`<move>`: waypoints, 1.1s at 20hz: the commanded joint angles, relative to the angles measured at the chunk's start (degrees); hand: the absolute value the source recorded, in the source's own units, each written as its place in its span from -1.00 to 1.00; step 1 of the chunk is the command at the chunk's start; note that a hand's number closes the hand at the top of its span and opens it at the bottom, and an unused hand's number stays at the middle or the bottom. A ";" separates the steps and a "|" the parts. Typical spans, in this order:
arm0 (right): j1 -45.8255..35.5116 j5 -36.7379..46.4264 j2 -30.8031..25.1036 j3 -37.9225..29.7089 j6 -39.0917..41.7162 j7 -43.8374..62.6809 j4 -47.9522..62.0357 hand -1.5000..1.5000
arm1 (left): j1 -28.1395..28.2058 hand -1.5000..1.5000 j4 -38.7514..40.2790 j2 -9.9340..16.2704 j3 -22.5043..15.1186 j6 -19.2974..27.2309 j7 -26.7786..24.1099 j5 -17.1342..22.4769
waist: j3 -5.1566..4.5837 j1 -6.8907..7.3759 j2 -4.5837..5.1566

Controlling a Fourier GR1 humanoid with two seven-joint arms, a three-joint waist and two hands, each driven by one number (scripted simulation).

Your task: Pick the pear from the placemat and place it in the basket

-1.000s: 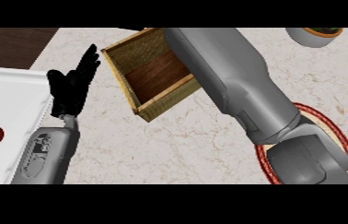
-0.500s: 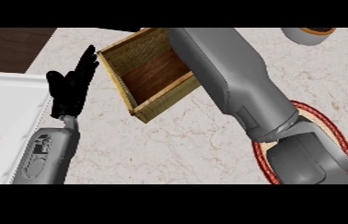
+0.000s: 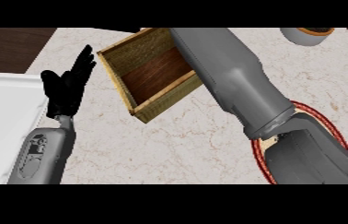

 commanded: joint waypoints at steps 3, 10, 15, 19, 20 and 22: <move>-5.56 0.57 0.00 3.32 17.71 1.98 1.45 1.00 | -1.03 0.00 0.95 0.15 1.04 0.45 0.07 0.34 | 0.11 -0.77 0.25; -4.19 -2.11 -0.01 3.60 20.21 3.84 0.29 1.00 | 1.13 0.00 0.27 -0.52 -0.41 0.51 -1.67 -0.88 | 0.13 -0.30 0.60; -2.53 -7.73 -0.01 -0.69 25.67 1.91 1.63 1.00 | 0.39 0.00 -1.38 -0.16 0.74 0.79 0.98 0.21 | 0.25 -1.52 0.22; -2.42 -9.54 -0.01 -0.99 28.38 2.46 0.69 1.00 | 3.13 0.00 -2.34 -1.60 -0.79 1.79 0.23 -1.07 | 0.26 -1.67 0.12; -0.75 -9.44 -0.01 0.02 27.44 2.82 -0.07 1.00 | -0.34 0.00 -0.56 -0.69 0.12 0.90 0.91 -0.28 | 0.18 -0.69 0.64; -1.61 -9.32 -0.01 0.50 27.13 3.83 -0.09 1.00 | 4.15 0.00 -4.24 -0.11 -0.30 0.56 0.34 -0.55 | 0.27 -1.29 0.11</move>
